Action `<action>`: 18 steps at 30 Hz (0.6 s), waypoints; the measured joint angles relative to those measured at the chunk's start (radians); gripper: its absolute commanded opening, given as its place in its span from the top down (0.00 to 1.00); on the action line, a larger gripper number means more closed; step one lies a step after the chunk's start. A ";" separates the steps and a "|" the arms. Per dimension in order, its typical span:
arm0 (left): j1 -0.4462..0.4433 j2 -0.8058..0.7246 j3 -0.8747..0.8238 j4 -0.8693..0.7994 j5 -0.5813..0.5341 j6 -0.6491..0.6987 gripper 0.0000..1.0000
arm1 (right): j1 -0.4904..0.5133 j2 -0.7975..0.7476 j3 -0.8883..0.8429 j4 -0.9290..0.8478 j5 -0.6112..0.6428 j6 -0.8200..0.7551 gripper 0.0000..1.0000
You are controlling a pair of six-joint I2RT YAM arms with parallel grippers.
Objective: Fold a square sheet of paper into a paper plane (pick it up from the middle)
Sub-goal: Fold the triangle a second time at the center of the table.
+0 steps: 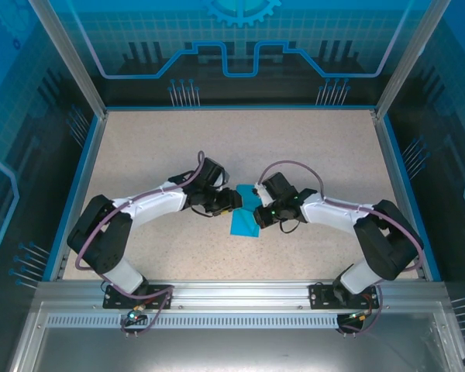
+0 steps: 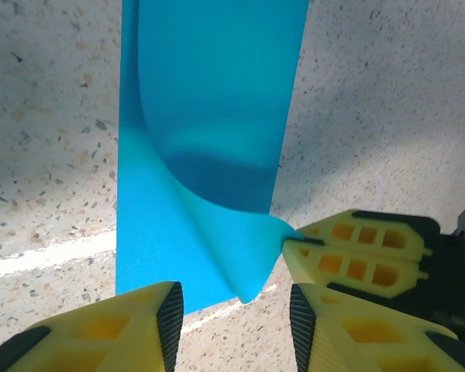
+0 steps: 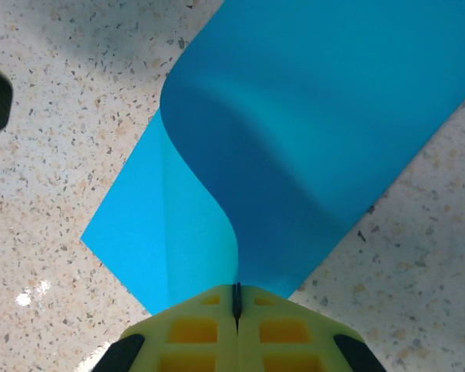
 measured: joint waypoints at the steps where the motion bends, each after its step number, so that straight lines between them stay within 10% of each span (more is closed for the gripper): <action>1: -0.006 -0.001 -0.005 0.001 -0.006 0.000 0.58 | 0.000 0.008 0.010 -0.005 0.005 -0.006 0.96; 18: -0.053 -0.003 -0.082 0.090 -0.036 -0.055 0.64 | -0.011 0.122 0.132 -0.076 0.071 -0.090 0.96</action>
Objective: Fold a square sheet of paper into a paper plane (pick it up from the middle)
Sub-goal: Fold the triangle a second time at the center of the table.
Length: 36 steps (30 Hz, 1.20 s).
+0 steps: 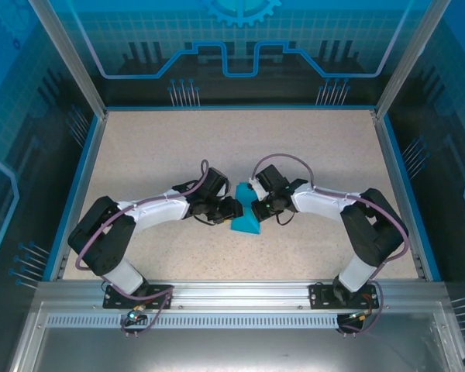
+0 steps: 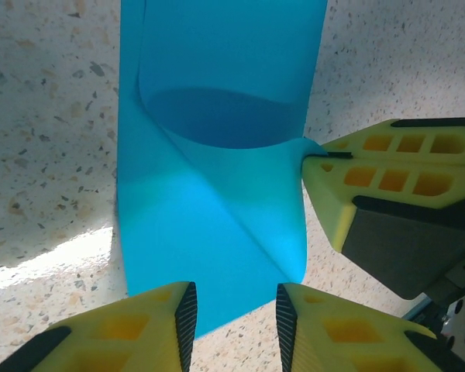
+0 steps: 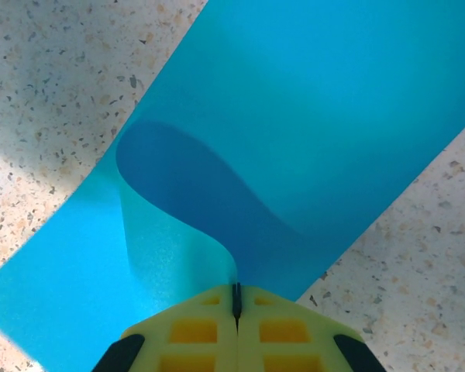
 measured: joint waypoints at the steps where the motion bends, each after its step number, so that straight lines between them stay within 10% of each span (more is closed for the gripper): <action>1: 0.000 0.000 0.000 0.005 0.000 -0.002 0.64 | -0.001 0.002 0.000 0.000 0.001 -0.001 0.96; 36: -0.019 0.023 0.011 0.021 0.000 -0.003 0.67 | -0.004 -0.029 -0.039 -0.004 0.008 0.042 0.94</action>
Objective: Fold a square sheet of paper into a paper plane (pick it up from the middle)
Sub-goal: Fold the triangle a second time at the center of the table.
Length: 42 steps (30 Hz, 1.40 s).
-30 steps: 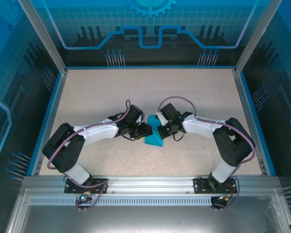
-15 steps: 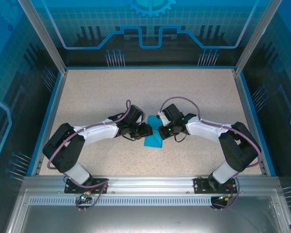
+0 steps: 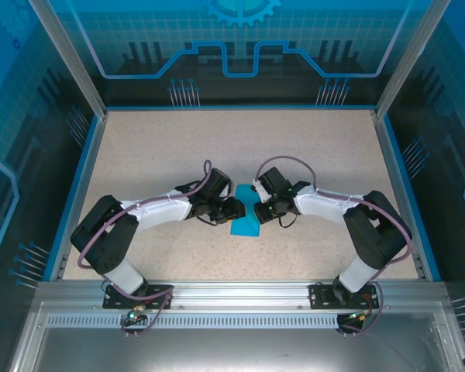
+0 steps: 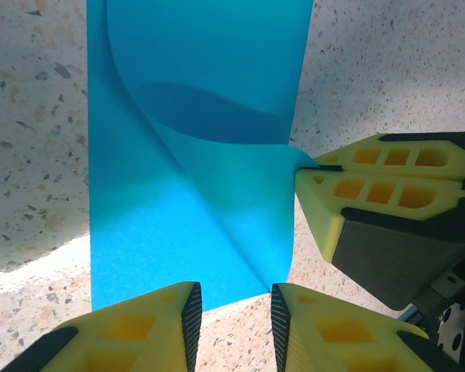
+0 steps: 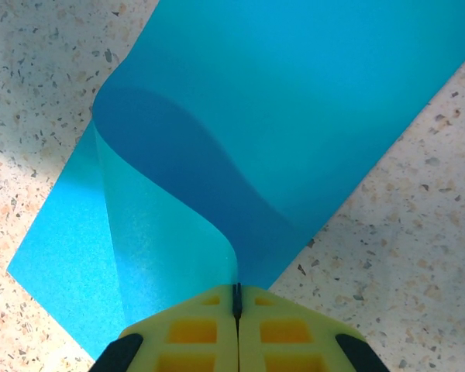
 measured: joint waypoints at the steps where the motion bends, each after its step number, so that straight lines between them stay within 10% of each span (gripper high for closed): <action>1: -0.001 0.004 0.002 0.000 0.000 0.000 0.67 | 0.000 0.002 0.001 0.000 0.004 0.000 0.94; 42: -0.005 0.056 0.028 0.041 0.003 -0.051 0.80 | 0.000 0.034 0.012 0.000 0.014 0.012 0.94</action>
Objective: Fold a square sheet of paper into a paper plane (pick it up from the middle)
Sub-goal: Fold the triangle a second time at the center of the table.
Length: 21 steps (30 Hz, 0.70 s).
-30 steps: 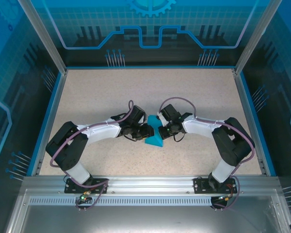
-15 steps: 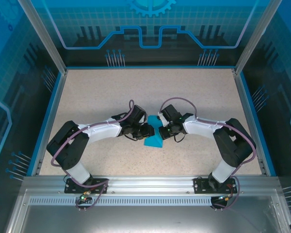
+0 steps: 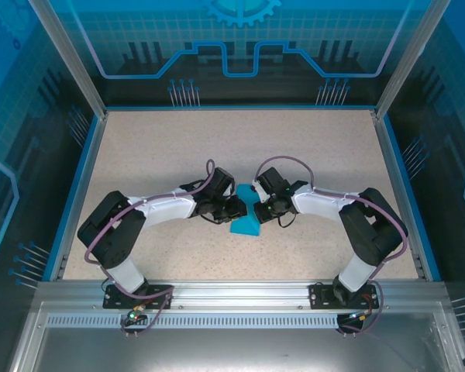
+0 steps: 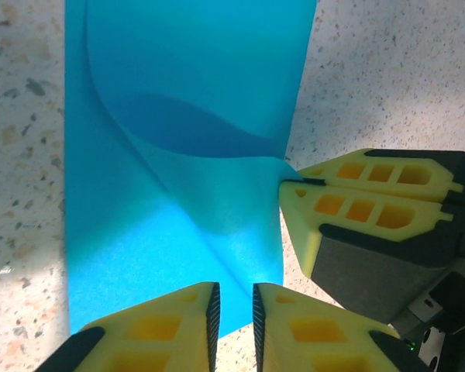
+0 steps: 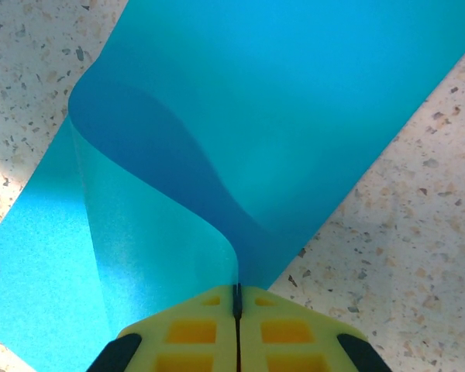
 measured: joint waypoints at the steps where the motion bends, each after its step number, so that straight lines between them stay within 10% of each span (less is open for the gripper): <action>1: 0.000 0.003 0.000 0.010 0.001 -0.008 0.81 | 0.000 0.001 0.000 0.000 0.000 0.001 0.94; 5: 0.000 0.014 0.000 0.033 0.002 -0.032 1.00 | 0.000 0.006 0.000 0.000 0.000 0.008 0.94; 21: -0.001 0.021 0.000 0.092 0.002 -0.098 1.00 | 0.000 0.011 0.000 0.005 0.000 0.011 0.94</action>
